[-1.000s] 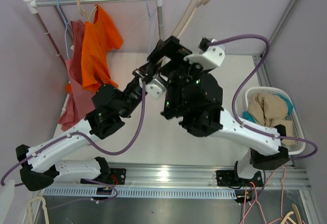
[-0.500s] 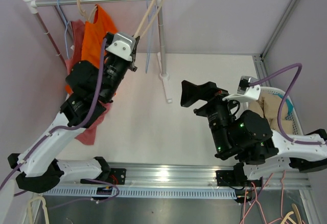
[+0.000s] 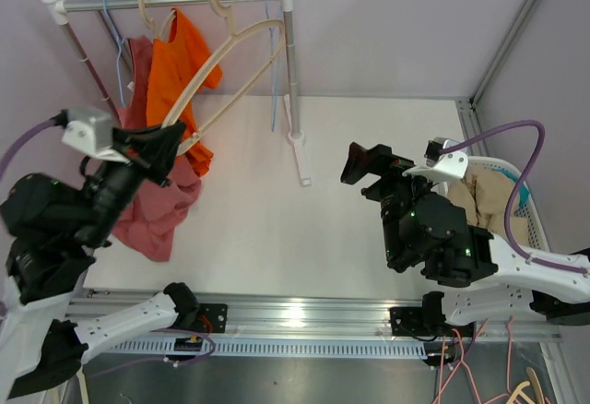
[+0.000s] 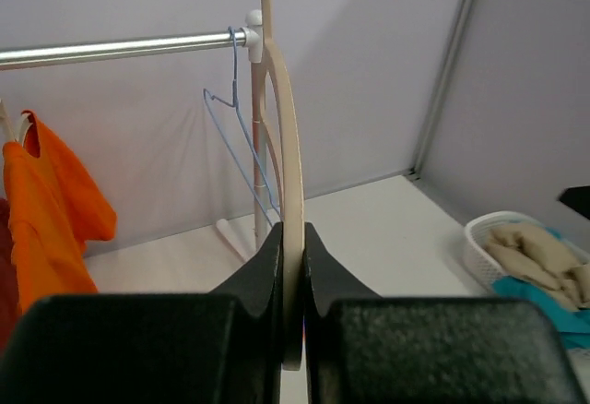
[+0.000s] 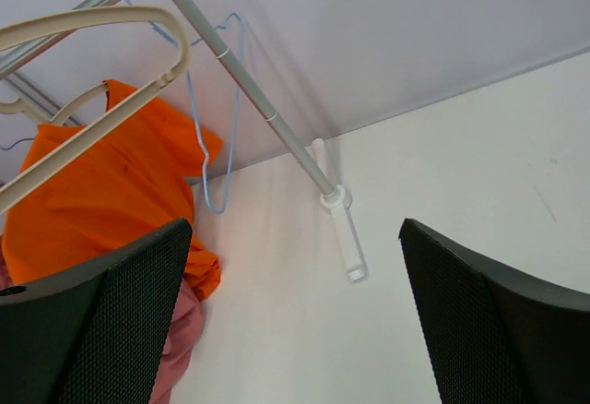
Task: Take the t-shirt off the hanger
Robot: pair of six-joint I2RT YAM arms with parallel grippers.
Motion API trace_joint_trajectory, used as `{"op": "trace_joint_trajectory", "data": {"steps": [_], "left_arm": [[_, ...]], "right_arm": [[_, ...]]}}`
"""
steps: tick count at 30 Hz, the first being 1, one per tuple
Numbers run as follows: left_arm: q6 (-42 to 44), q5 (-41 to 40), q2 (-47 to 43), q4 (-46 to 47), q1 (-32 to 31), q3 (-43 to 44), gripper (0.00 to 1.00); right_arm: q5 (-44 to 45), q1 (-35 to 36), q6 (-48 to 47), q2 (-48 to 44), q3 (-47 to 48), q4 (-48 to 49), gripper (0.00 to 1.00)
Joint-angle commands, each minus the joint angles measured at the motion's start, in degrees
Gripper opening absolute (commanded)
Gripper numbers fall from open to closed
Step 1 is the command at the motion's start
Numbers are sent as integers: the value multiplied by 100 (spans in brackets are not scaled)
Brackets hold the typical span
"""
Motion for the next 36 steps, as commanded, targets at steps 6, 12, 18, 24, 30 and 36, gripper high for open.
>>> {"op": "trace_joint_trajectory", "data": {"steps": [6,12,18,24,30,36], "left_arm": [[-1199,271,-379,-1476,61,-16,1],[-1060,-837,-308,-1847,61,-121,1],[-1217,-357,-283,-2117,61,299,1],[-1551,295,201,-3076,61,617,1],[-1700,533,114,-3674,61,494,1],[-1929,-37,-475,-4254,61,529,1]], "right_arm": [[1724,-189,-139,-199,-282,418,99],[1724,-207,-165,-129,-326,418,99],[1715,-303,-287,-128,-387,679,99],[1724,-356,-393,-163,-449,778,100],[1724,-374,-472,-128,-475,857,100],[1715,-383,-622,-84,-475,981,100]]}}
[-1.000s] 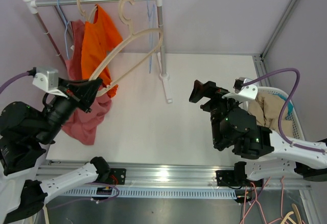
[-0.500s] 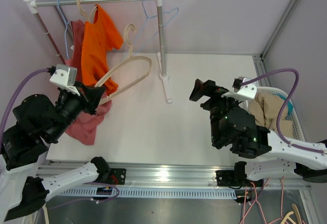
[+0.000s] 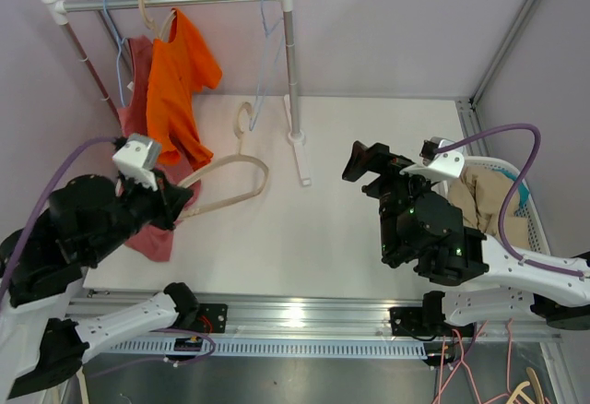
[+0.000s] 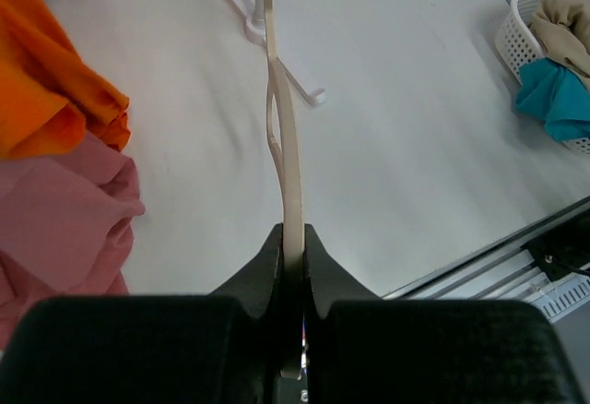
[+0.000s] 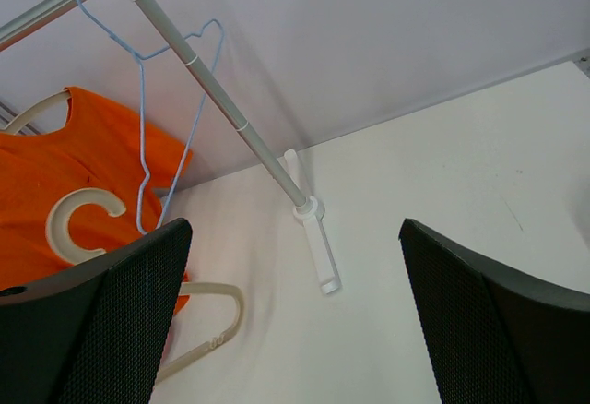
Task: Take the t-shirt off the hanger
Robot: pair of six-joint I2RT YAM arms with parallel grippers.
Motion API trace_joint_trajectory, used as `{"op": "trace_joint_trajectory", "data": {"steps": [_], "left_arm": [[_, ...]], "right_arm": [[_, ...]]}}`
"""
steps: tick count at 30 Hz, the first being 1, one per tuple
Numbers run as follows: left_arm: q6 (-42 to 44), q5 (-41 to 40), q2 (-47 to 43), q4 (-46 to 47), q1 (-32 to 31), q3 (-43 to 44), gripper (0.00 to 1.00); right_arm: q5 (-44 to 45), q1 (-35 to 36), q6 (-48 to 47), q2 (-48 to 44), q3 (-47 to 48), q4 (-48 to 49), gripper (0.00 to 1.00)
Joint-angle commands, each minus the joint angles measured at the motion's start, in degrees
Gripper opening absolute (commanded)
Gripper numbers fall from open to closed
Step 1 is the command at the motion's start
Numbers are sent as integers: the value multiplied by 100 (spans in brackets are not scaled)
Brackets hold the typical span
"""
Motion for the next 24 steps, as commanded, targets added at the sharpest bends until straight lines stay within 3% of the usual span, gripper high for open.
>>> {"op": "trace_joint_trajectory", "data": {"steps": [1,4,8,19,24], "left_arm": [[-247,-527,-425,-386,35,208,1],[-291,-1090,-521,-721,35,244,0],[-107,-1399,-706,-274,35,33,1],[1238,-1892,-645,3118,44,-1022,1],[1862,-1892,-302,4101,35,-987,1]], "right_arm": [[1711,-35,-36,-1,-12,321,99],[1711,-35,-62,34,-29,356,99],[1711,-35,-98,95,-21,409,100],[1711,-105,-449,174,-143,540,99],[1684,-272,-1231,280,-416,1393,100]]}}
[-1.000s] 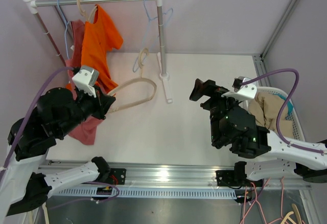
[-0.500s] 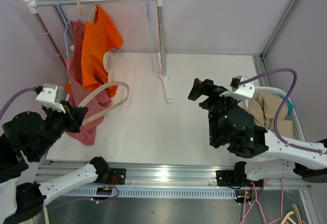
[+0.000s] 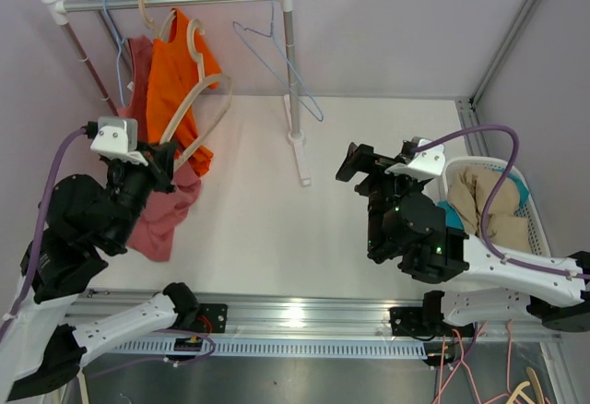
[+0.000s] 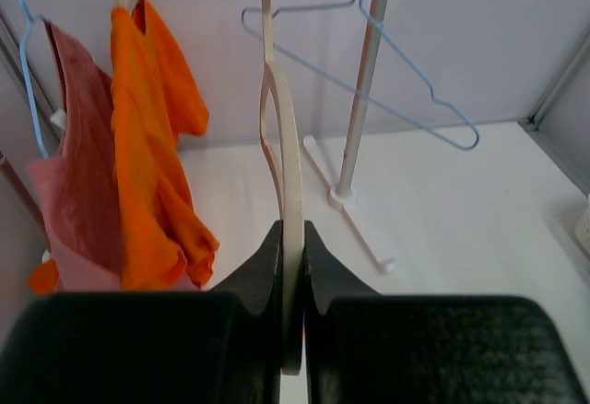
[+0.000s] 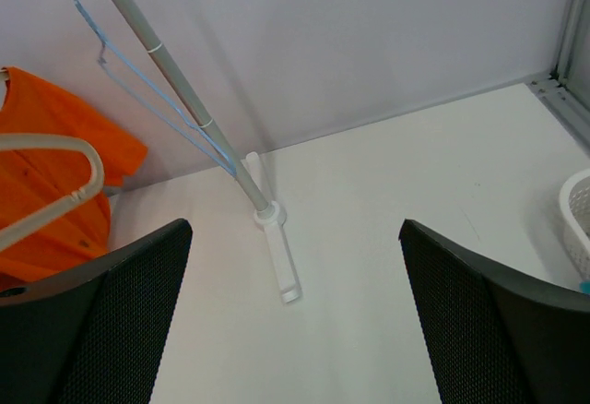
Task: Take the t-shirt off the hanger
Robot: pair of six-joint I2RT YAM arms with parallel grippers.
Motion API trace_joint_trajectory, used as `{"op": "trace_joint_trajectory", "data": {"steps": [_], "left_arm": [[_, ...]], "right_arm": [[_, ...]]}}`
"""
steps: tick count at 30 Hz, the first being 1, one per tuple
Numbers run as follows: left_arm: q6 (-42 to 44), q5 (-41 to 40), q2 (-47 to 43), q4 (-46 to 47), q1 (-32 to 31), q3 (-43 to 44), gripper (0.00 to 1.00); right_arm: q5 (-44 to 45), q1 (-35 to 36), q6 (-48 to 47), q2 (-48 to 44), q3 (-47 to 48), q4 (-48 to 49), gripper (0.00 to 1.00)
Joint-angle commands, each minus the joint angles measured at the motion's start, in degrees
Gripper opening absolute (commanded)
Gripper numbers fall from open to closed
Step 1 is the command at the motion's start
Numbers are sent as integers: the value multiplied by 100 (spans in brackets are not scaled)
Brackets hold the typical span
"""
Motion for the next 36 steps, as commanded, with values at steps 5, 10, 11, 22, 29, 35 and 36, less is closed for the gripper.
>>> {"op": "trace_joint_trajectory", "data": {"steps": [5,10,11,22,29,35,36], "left_arm": [[1108,-80,624,1647,44,336,1],[1188,52,1117,1585,202,680,1],[1179,113,1161,1603,254,697,1],[1328,88,1899,1778,598,943,1],[1478,-9,2383,2077,606,1163,1],[1452,-9,2549,2000,650,1268,1],[1426,34,2593,1964,703,1277,1]], "right_arm": [[1669,-214,-724,342,-121,685,99],[1538,-232,-785,395,-51,694,99],[1520,-232,-777,395,-34,685,99],[1458,-232,-513,281,-33,404,99],[1441,-223,-469,290,-51,368,99],[1449,-214,-434,290,-77,360,100],[1449,-206,-434,272,-77,368,100]]}}
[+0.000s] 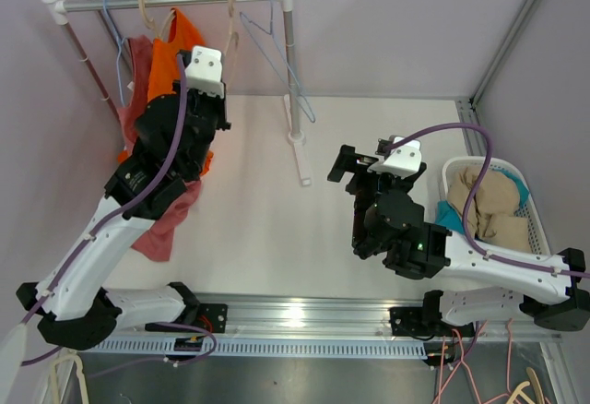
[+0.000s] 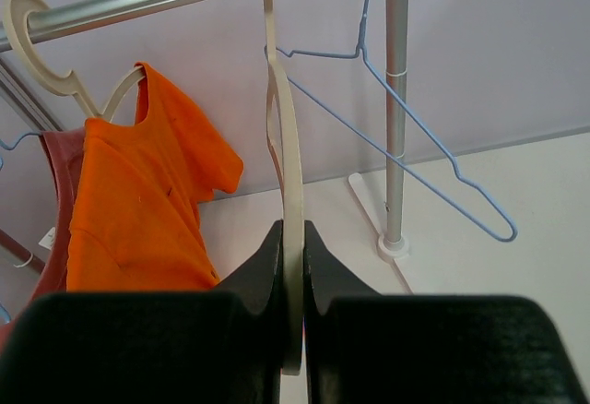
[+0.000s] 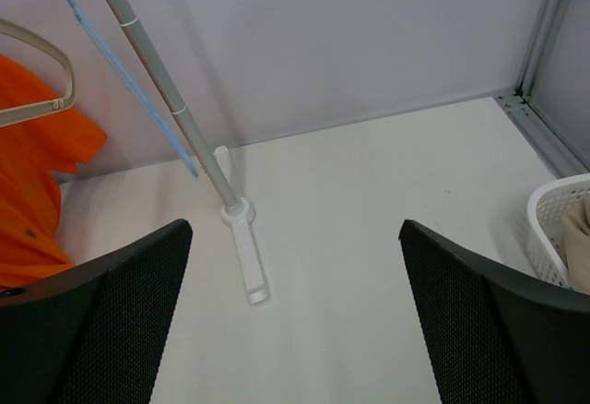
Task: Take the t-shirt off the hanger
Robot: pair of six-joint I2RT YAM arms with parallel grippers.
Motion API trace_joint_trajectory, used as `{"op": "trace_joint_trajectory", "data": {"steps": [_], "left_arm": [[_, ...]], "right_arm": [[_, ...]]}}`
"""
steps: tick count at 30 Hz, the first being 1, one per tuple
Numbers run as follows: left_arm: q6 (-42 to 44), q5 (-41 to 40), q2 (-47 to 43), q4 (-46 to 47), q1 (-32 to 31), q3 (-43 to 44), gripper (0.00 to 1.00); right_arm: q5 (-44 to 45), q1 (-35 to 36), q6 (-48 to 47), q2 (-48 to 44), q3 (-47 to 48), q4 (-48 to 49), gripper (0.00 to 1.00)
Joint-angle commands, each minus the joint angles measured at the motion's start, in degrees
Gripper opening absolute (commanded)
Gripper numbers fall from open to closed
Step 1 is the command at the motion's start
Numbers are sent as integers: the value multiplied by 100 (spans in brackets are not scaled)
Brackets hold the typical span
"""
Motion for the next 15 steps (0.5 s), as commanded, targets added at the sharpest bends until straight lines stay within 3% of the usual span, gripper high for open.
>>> {"op": "trace_joint_trajectory", "data": {"steps": [1,15], "left_arm": [[-13,-13,137,213,135,272,1],[-620,751,462,-42,231,202,1]], "right_arm": [[1428,9,152,-119,43,91,99],[1278,149,73,39,210,-23,99]]}}
